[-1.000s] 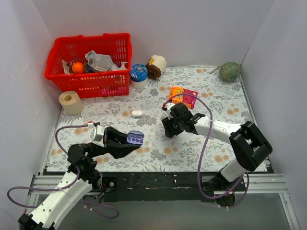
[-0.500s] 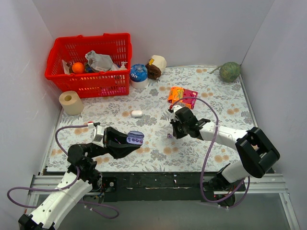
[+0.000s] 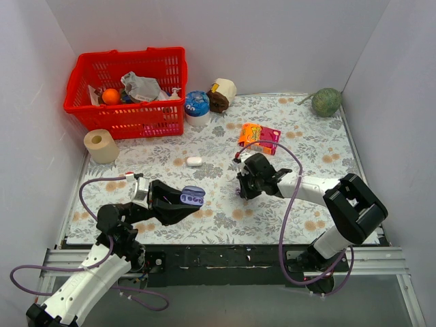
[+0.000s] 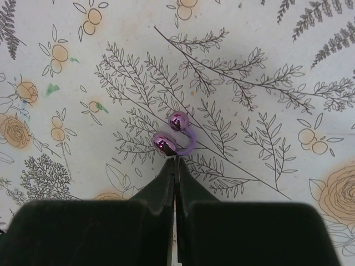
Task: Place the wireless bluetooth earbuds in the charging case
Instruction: Pick up the earbud from the center of the board.
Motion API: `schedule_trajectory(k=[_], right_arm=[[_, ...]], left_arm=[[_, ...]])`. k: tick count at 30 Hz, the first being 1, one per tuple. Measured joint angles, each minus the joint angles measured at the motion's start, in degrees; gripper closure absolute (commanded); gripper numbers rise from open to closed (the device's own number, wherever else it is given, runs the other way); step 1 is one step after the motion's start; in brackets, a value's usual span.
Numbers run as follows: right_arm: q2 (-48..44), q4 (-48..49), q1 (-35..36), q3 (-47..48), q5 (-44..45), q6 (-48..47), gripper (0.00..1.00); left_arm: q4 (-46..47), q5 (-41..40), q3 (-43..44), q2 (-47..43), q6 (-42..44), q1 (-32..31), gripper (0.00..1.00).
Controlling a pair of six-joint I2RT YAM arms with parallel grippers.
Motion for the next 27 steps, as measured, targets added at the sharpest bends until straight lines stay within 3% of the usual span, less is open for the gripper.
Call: schedule_trajectory(k=[9, 13, 16, 21, 27], right_arm=[[5.31, 0.5, 0.02, 5.38, -1.68, -0.11, 0.98], [7.39, 0.28, 0.83, 8.26, -3.45, -0.87, 0.8], [7.56, 0.37, 1.7, 9.44, -4.96, -1.55, 0.74], [7.48, 0.39, 2.25, 9.6, -5.2, -1.64, 0.75], [4.22, 0.52, 1.84, 8.7, -0.33, -0.13, 0.87]], left_arm=[[-0.22, -0.02, 0.0, 0.0, 0.0, 0.0, 1.0], [-0.02, -0.02, 0.0, 0.31, -0.02, 0.0, 1.0], [0.07, -0.02, -0.11, 0.44, -0.04, 0.0, 1.0], [0.37, -0.07, -0.94, 0.57, -0.09, 0.0, 1.0], [0.31, -0.11, -0.94, 0.48, -0.09, 0.0, 1.0]])
